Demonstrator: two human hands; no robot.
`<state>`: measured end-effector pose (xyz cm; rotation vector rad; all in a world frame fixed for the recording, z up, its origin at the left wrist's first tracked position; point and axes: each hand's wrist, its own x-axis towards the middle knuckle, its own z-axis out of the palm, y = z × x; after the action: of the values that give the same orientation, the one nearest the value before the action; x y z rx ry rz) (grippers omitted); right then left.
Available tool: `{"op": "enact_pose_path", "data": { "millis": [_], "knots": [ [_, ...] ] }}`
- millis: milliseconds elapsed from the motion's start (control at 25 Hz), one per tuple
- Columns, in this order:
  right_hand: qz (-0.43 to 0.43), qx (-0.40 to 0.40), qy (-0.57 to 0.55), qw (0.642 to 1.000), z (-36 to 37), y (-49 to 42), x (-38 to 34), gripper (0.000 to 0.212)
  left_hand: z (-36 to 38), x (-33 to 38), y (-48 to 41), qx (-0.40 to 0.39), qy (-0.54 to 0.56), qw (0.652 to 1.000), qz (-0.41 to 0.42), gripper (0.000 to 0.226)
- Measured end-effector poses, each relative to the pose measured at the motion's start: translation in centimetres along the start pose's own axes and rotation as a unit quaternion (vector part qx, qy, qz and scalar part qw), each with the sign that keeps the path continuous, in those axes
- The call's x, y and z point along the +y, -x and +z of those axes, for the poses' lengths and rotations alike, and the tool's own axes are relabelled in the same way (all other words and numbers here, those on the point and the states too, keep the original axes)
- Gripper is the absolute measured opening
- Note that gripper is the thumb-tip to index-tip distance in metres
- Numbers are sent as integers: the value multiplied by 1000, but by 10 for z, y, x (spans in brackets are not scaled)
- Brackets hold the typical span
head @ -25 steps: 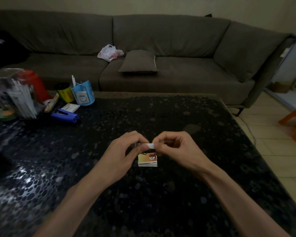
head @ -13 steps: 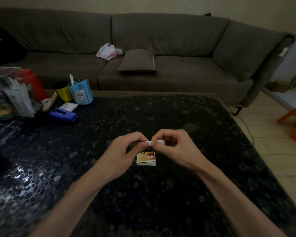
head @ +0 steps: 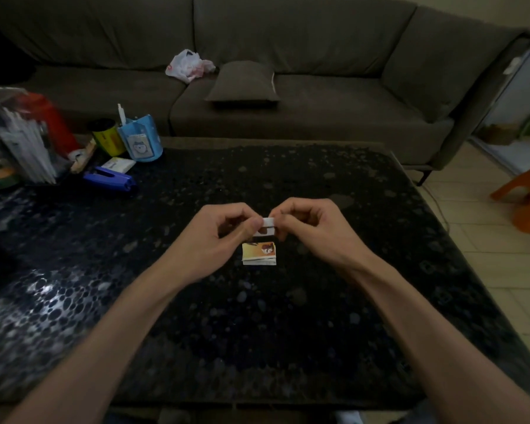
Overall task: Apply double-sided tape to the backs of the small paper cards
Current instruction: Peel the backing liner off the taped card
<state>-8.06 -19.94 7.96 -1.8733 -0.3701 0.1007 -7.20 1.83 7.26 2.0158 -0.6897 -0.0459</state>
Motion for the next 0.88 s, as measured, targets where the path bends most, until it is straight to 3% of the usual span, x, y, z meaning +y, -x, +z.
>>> {"op": "enact_pose_path", "data": {
  "millis": [240, 480, 640, 760, 880],
  "knots": [
    [16, 2, -47, 999, -4, 6, 1, 22, -10, 8, 10, -22, 26, 999, -18, 25],
    [-7, -25, 12, 1000, 6, 5, 7, 10, -7, 7, 14, -27, -6, 999, -22, 25],
    [-4, -23, -14, 1000, 2, 1, 7, 17, -13, 6, 14, -30, 17, 999, -31, 29],
    [12, -32, -54, 998, -2, 0, 10, 18, -21, 4, 16, -53, 29, 997, -41, 27],
    [4, -47, -25, 999, 2, -1, 13, 15, -16, 4, 15, -50, 6, 998, -34, 21]
  ]
}}
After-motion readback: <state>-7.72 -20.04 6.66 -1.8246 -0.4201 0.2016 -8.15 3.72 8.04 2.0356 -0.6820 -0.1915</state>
